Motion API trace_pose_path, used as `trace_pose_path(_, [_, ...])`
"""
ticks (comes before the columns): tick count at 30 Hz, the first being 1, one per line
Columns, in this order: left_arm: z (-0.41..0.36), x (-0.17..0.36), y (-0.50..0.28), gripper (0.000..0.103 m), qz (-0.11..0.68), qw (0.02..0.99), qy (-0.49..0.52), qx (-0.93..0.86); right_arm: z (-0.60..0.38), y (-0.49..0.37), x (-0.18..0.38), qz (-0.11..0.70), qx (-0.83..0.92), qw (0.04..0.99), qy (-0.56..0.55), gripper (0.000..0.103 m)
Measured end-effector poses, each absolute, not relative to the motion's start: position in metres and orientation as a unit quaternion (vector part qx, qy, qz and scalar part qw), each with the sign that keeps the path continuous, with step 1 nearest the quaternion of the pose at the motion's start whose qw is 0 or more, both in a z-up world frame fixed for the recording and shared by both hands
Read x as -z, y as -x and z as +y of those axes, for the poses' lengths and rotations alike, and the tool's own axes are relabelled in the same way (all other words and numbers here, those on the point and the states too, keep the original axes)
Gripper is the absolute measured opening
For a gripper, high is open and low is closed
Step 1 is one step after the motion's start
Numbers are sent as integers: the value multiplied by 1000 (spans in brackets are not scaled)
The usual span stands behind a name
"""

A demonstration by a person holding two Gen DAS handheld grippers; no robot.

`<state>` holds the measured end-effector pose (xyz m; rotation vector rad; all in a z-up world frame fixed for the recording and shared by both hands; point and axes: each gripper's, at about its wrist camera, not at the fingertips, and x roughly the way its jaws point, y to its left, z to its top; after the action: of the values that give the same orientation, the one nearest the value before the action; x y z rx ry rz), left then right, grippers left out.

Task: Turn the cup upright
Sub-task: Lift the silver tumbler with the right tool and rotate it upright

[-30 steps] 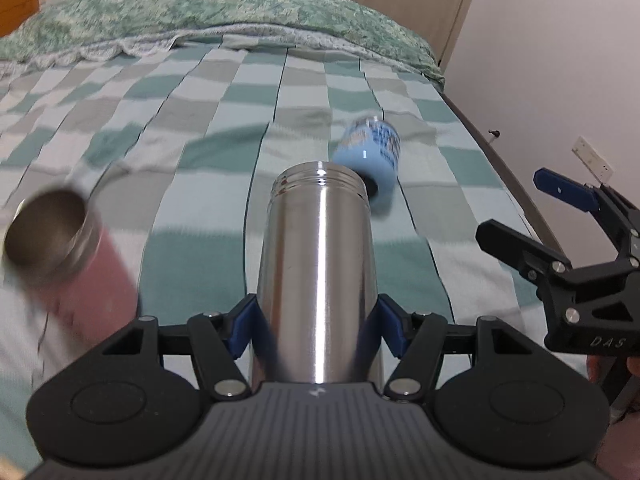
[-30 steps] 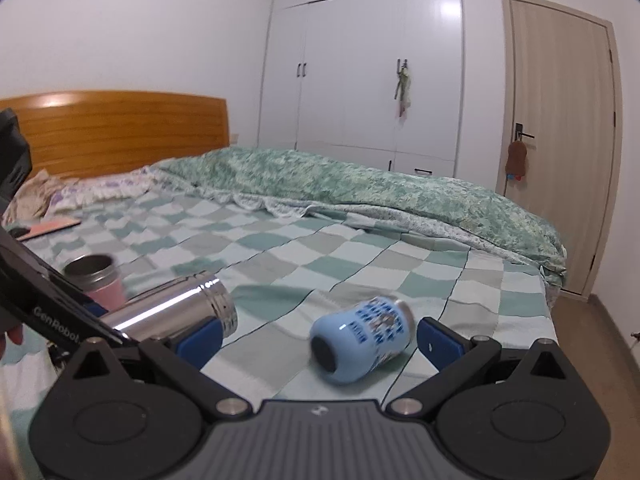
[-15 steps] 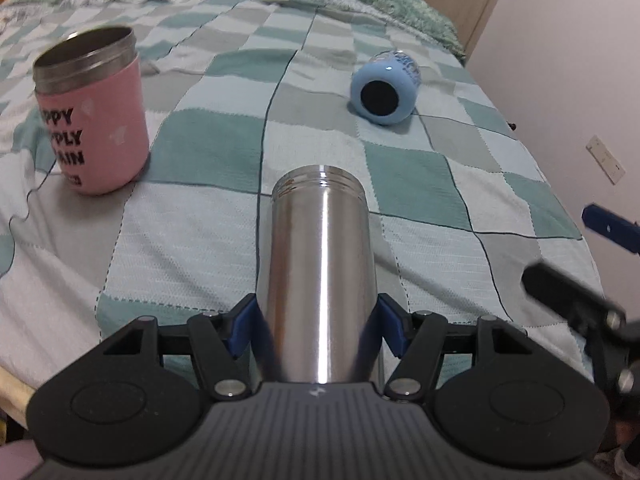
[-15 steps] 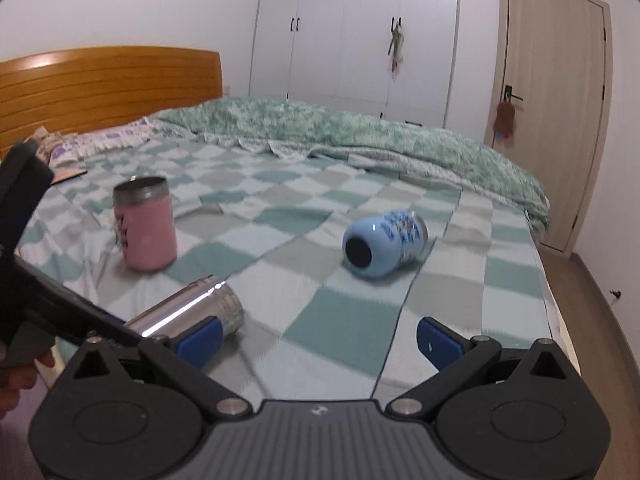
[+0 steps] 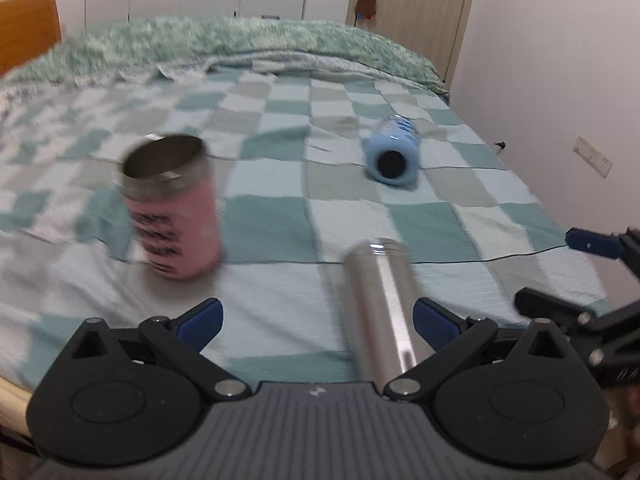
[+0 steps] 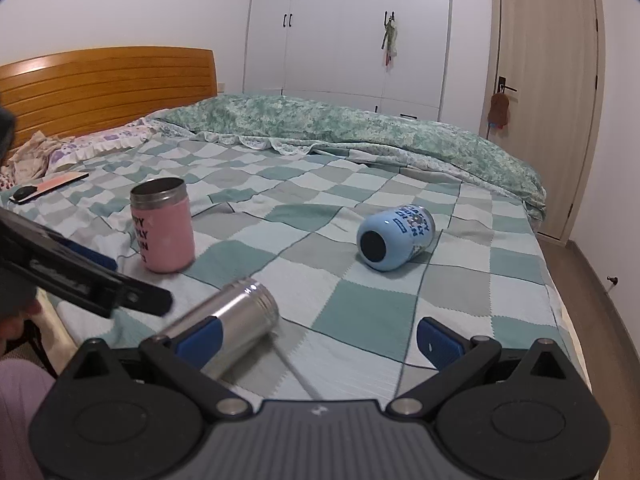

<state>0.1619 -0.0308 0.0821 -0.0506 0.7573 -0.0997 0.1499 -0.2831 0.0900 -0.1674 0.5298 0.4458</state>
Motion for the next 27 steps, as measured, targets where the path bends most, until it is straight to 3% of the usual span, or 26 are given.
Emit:
trace_pose_path(13, [45, -56, -173, 103, 370, 927, -22, 58, -200, -192, -70, 369, -162, 915, 30, 103])
trace_pose_path(27, [60, -35, -193, 103, 370, 925, -5, 91, -166, -233, -36, 447, -106, 888, -3, 103])
